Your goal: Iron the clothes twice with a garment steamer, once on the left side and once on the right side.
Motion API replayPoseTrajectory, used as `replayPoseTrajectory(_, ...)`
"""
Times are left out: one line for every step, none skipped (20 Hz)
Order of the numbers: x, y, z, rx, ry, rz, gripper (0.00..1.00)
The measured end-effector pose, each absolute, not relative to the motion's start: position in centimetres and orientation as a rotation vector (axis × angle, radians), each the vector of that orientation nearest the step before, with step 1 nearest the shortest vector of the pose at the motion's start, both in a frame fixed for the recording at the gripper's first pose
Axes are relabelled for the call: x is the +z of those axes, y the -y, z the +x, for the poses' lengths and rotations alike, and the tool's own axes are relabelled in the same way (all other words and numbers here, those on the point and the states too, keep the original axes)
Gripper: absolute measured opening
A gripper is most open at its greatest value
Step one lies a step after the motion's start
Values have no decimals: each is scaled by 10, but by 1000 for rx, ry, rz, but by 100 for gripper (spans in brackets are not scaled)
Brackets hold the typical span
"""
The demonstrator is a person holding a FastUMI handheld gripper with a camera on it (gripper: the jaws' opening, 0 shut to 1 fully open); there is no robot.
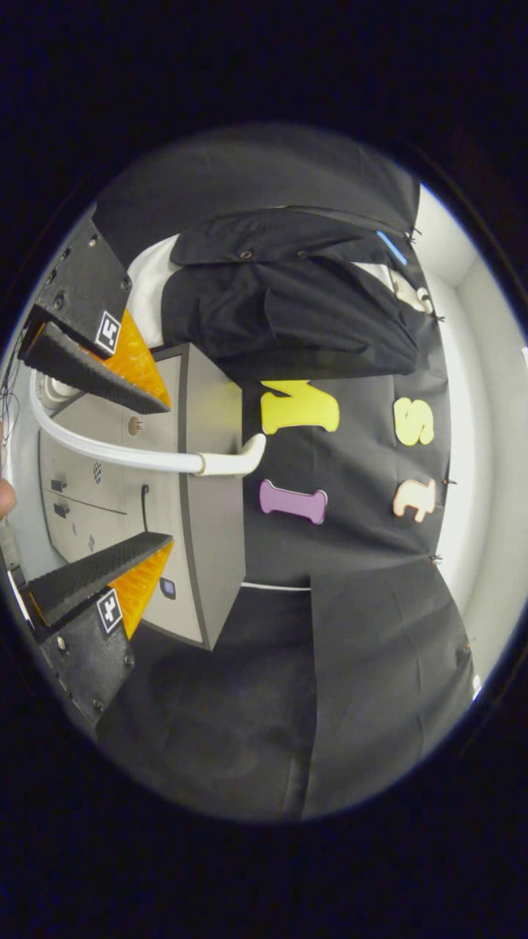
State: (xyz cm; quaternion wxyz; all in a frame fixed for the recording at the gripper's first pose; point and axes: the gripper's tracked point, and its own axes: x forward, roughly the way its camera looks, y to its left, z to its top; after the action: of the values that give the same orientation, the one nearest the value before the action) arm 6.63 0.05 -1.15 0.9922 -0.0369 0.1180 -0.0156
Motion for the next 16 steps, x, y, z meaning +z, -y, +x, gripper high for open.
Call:
replayPoseTrajectory(-4,-1,84,-17,-241,-76,100)
replayPoseTrajectory(3,0,102,-7,-247,-80,100)
replayPoseTrajectory(6,2,119,-3,-260,-87,100)
replayPoseTrajectory(11,3,137,9,-272,-86,100)
replayPoseTrajectory(14,3,155,18,-289,-78,100)
replayPoseTrajectory(15,0,172,42,-317,-63,100)
replayPoseTrajectory(11,-2,188,58,-361,-53,100)
replayPoseTrajectory(7,-3,202,74,-406,-46,100)
replayPoseTrajectory(4,-3,216,82,-446,-39,100)
replayPoseTrajectory(-2,-6,233,103,-484,-28,100)
replayPoseTrajectory(-7,-8,245,115,-524,-15,100)
replayPoseTrajectory(-13,-10,259,126,-561,3,100)
replayPoseTrajectory(-17,-10,269,127,-592,13,100)
replayPoseTrajectory(-21,-8,281,120,-616,17,100)
replayPoseTrajectory(-27,-5,293,112,-647,9,100)
replayPoseTrajectory(-36,0,300,92,-685,-6,100)
